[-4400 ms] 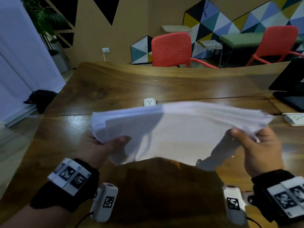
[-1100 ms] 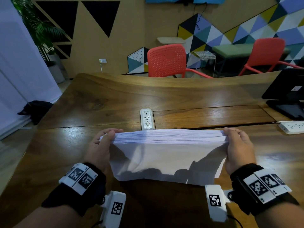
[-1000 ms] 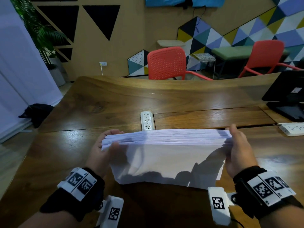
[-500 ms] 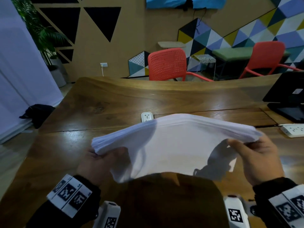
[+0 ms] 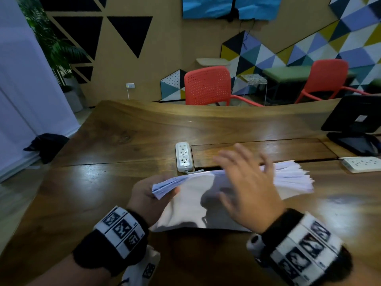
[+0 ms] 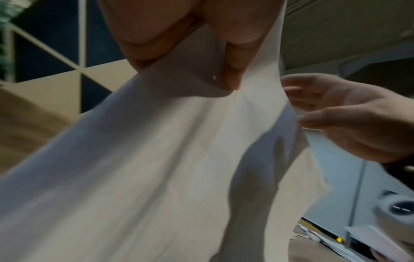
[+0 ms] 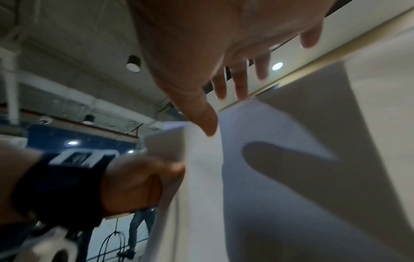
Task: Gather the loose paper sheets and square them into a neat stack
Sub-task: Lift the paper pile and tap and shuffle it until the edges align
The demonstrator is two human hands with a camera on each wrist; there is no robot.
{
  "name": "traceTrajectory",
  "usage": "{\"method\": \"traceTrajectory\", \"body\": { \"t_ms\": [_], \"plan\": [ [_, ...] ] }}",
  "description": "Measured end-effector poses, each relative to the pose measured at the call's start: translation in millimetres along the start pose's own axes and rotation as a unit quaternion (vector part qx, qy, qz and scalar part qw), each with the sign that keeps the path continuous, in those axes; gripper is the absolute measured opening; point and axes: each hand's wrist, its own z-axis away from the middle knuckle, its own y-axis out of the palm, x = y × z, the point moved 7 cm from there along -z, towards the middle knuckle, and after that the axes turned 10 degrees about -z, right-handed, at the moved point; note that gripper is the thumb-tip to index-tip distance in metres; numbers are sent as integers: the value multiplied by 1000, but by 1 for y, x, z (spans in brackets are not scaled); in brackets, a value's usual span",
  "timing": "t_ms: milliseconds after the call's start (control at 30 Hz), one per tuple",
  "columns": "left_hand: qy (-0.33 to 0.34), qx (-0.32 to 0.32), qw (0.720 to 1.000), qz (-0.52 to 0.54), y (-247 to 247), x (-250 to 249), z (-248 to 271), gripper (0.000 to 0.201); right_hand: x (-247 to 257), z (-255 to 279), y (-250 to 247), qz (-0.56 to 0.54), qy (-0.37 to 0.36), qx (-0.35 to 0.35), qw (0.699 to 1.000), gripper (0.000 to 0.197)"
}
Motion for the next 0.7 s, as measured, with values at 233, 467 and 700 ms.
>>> {"method": "traceTrajectory", "body": {
  "t_ms": [233, 467, 700],
  "plan": [
    [39, 17, 995, -85, -17, -22, 0, 4, -16, -18, -22, -157, 62, 7, 986, 4],
    [-38, 12, 962, 270, -59, 13, -13, 43, -47, -12, -45, -540, 110, -52, 833, 39],
    [-61, 33, 956, 284, -17, -1, 2, 23, -57, 10, -15, -661, 207, -153, 705, 18]
  ]
}}
